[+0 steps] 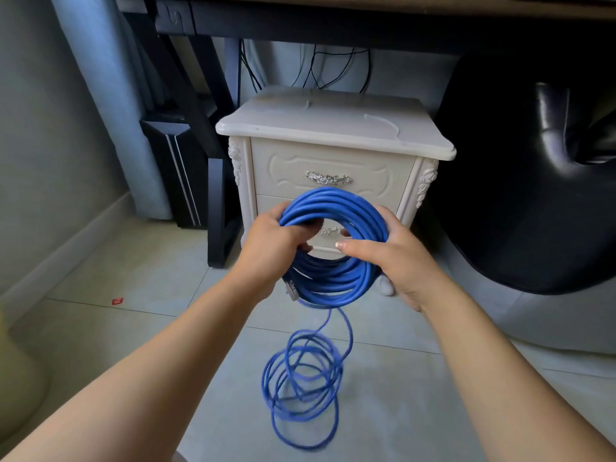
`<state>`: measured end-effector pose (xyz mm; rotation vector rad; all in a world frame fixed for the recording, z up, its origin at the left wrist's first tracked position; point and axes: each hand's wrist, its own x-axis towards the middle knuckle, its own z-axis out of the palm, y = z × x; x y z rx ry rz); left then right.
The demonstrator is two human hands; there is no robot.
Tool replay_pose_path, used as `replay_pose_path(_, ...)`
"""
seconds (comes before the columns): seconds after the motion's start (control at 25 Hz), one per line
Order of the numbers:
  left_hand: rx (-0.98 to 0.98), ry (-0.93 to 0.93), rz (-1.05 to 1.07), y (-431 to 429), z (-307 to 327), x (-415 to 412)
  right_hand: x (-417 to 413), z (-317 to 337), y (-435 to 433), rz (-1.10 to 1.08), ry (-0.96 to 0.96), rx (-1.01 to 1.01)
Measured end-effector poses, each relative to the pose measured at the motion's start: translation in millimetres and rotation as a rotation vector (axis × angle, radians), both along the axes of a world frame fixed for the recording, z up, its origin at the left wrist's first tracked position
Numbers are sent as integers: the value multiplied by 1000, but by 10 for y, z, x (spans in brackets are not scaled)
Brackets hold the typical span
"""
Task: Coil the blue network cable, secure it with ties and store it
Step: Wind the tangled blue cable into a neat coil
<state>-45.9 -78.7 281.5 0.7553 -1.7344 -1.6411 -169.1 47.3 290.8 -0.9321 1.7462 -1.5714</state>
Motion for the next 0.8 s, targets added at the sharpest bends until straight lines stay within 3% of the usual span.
replay_pose_path(0.2,399,182,78,30,-27,-59,104,-99,-101,-51,-324,-186)
replay_pose_path(0.36,566,214,-19,89,-41,-58,178,-158,-162,-208,-341,-221)
replay_pose_path(0.48,429,11,-160,41,-41,-1,118,-141,-132,-280,-279,-211)
replay_pose_path(0.6,225,-21,-190,-70,-8,41,41,-118,-106,-274,-16,-114)
replay_pose_path(0.8,-426,-212,-184,-8,-10,81,99,-98,-76,-118,388,81)
